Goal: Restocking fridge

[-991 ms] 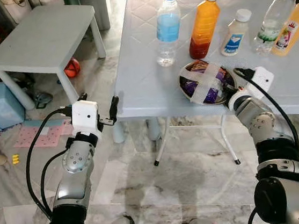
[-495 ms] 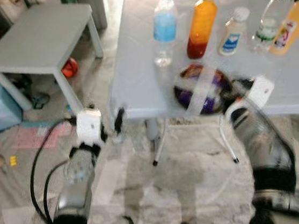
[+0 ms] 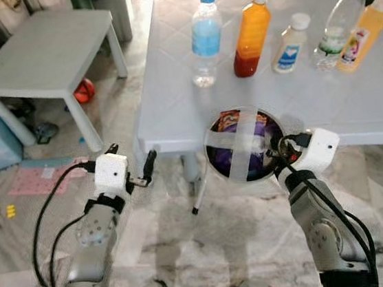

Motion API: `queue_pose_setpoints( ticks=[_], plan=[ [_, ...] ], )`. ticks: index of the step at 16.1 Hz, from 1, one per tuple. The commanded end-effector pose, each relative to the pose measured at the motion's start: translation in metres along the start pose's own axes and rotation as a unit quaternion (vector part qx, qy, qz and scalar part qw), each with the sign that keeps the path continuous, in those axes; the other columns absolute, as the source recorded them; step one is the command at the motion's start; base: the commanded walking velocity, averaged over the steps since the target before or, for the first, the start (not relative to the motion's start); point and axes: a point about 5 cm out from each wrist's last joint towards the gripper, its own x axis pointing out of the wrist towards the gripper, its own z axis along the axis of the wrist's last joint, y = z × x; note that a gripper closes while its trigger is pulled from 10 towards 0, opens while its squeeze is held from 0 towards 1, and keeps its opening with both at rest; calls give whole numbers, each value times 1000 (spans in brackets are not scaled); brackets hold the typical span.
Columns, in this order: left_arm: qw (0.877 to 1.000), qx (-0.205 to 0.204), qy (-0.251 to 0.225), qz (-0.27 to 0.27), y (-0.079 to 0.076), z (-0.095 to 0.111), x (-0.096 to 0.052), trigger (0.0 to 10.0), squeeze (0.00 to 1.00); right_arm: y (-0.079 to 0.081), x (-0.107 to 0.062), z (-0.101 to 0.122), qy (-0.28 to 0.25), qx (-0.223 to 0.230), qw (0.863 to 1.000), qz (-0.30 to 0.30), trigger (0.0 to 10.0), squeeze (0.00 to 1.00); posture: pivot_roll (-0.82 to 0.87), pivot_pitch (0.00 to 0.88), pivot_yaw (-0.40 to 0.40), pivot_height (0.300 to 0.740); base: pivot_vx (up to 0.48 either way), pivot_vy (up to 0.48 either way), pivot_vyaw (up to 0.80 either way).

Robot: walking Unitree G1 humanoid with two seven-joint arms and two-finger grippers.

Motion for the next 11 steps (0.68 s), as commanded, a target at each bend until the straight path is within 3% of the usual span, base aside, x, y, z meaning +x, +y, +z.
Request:
queue_pose_setpoints(
  ticks=[1,3,4,7,11],
  plan=[
    [999,0,32,-3,5,-12,-8,10000,0,-3,-2,-1,-3,-16,1000,-4,10000,0,-84,16,1,740,0,0,0],
    [999,12,49,1,6,-17,-11,10000,0,-3,0,2,-13,-22,1000,2,10000,0,-74,3,5,740,0,0,0],
    [999,20,30,-6,1,-10,-10,10000,0,-1,3,10,-31,-31,999,11,10000,0,-74,0,6,740,0,0,419],
    [999,17,17,30,-7,-3,2,10000,0,4,6,20,-51,-41,998,25,10000,0,-87,0,-1,740,0,0,800],
    [994,-10,38,101,-8,-9,-2,10000,0,6,5,11,-29,-45,998,41,10000,0,-66,0,-26,740,0,0,800]
  ],
)
